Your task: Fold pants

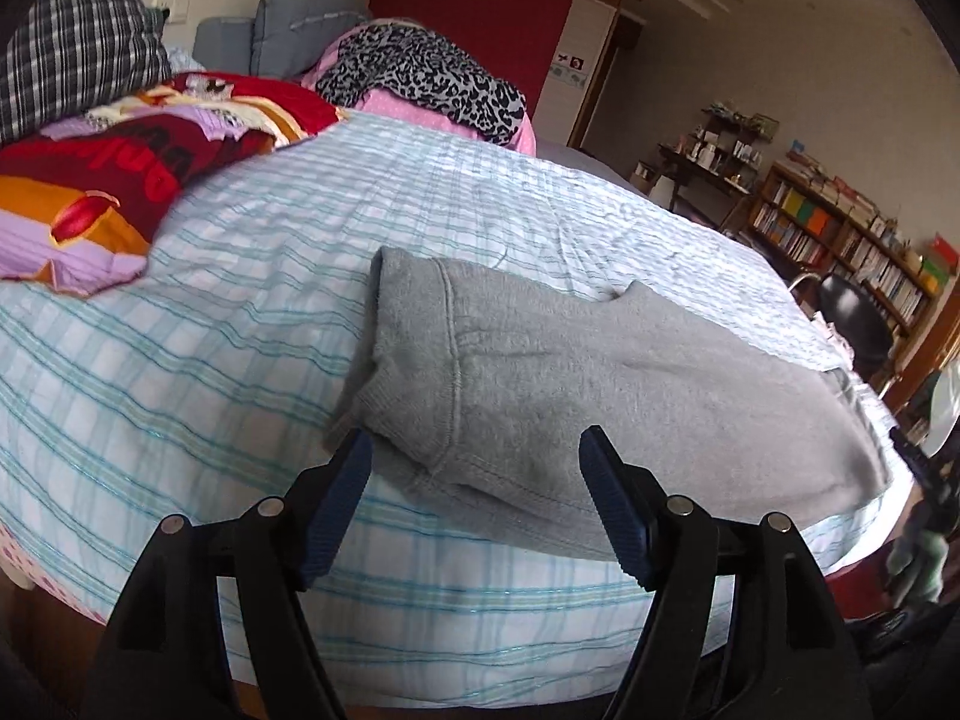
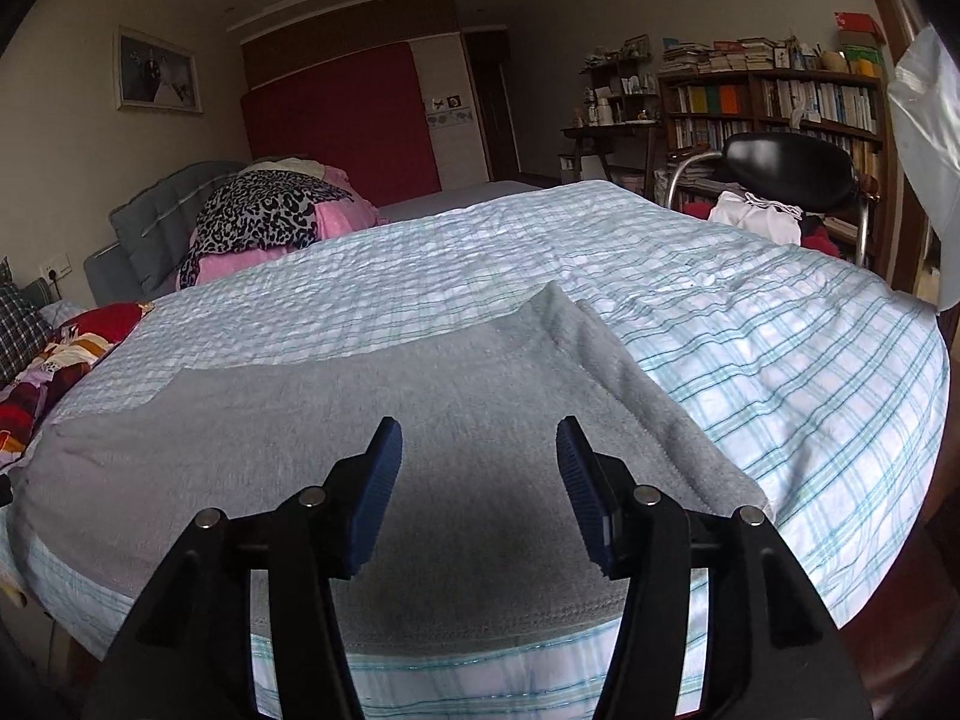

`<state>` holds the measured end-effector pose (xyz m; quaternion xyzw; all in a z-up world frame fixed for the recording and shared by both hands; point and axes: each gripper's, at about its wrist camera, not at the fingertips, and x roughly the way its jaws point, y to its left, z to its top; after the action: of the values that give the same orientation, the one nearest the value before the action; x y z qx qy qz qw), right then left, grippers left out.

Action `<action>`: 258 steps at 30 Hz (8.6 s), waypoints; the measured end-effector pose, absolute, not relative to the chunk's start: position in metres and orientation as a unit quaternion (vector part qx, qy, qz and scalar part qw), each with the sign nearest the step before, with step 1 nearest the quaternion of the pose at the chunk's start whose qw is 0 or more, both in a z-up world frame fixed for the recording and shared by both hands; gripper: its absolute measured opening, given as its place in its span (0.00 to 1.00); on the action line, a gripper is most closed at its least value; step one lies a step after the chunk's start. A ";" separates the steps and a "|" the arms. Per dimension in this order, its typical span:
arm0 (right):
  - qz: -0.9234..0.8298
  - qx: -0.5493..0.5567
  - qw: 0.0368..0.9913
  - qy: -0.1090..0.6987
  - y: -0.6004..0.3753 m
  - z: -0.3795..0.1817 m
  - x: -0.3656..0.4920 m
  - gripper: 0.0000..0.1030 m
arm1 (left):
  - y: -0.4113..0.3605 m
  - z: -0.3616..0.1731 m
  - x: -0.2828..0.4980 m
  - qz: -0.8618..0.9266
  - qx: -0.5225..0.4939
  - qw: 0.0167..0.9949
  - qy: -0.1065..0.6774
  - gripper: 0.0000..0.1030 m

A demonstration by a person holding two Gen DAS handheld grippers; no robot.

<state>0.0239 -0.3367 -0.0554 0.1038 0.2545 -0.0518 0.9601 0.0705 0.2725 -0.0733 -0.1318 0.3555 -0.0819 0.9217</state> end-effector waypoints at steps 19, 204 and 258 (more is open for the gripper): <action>0.083 0.058 0.950 0.297 -0.242 -0.088 0.072 0.54 | 0.279 -0.094 0.086 -0.089 -0.277 0.869 0.401 0.12; 0.164 -0.087 0.887 0.423 -0.142 -0.078 0.249 0.79 | 0.112 -0.077 0.148 -0.197 -0.025 0.899 0.390 0.78; 0.076 -0.043 0.923 0.374 -0.281 -0.106 0.044 0.78 | -0.087 -0.095 0.164 -0.295 0.159 0.853 0.400 0.79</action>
<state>0.0439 -0.2805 -0.1058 -0.0434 0.3736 0.0759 0.9234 0.1640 -0.0866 -0.0949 0.1593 0.3997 -0.2949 0.8532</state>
